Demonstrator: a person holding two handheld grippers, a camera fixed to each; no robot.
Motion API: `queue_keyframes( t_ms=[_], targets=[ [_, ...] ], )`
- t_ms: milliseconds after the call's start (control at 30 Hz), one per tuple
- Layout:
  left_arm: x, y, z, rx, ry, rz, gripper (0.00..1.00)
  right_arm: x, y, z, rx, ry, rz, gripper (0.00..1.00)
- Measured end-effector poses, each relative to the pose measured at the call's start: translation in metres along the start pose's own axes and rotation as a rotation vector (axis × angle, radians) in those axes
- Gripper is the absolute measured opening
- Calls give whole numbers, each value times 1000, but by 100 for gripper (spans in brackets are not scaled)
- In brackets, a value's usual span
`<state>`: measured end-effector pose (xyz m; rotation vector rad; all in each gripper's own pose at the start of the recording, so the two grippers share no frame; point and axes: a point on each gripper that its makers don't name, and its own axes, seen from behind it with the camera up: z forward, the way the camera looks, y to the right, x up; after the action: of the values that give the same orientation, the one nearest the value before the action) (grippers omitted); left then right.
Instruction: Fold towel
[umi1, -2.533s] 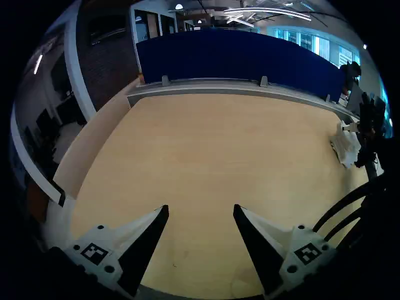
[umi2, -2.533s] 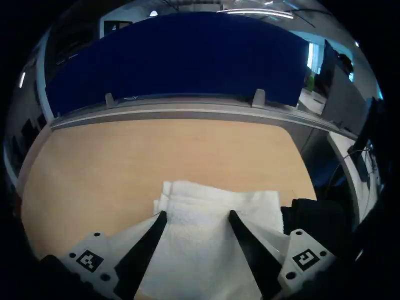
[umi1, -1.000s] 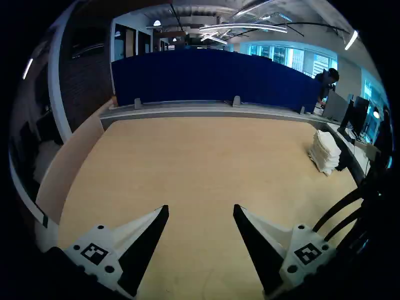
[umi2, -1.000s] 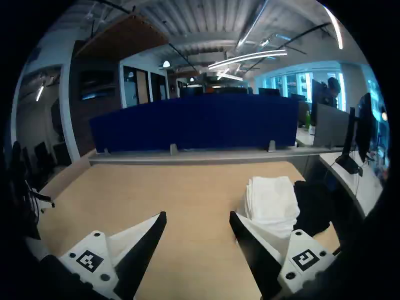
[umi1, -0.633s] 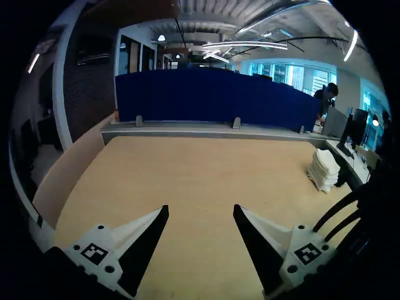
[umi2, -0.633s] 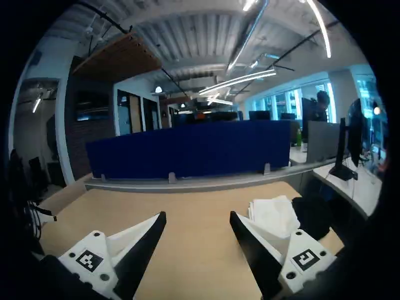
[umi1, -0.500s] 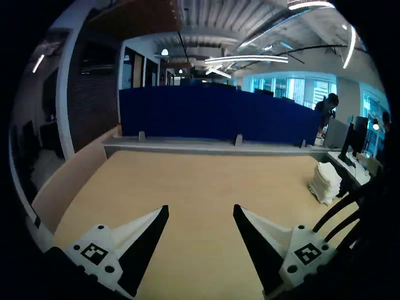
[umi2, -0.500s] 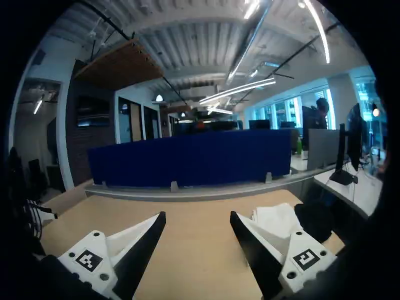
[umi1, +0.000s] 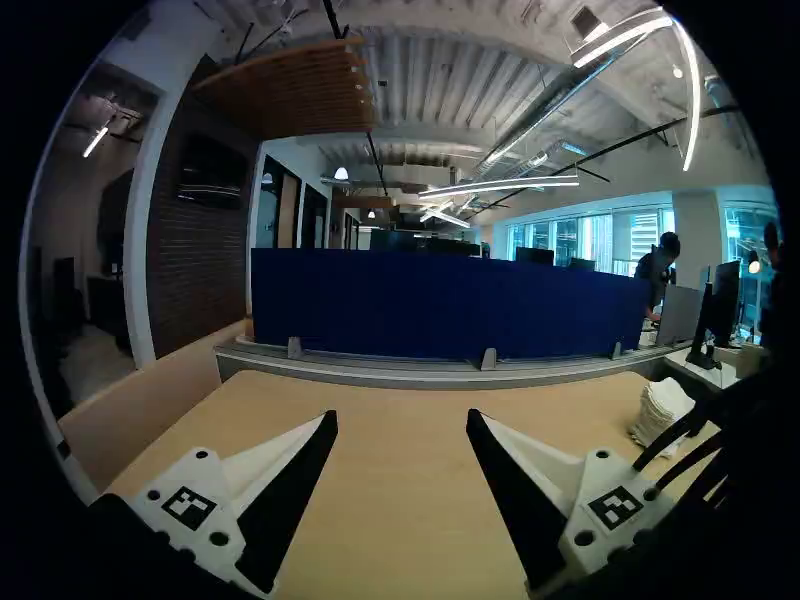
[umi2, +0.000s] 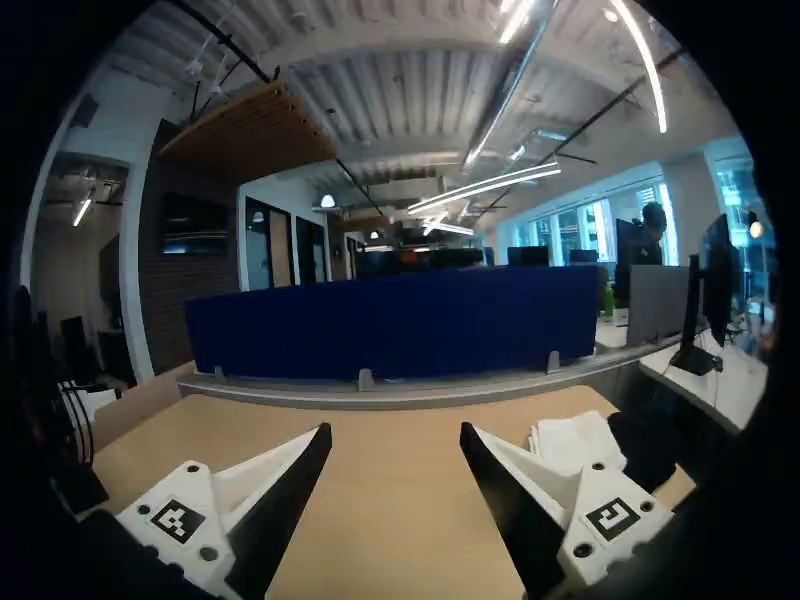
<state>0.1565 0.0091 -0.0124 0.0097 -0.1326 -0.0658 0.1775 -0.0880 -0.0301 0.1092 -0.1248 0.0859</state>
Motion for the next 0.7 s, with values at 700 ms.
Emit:
queue_keyframes(
  t_ms=[700],
  targets=[
    [-66,-11,14,34,111,88,96,-13,-18,25,58,-82,2,100]
  ],
)
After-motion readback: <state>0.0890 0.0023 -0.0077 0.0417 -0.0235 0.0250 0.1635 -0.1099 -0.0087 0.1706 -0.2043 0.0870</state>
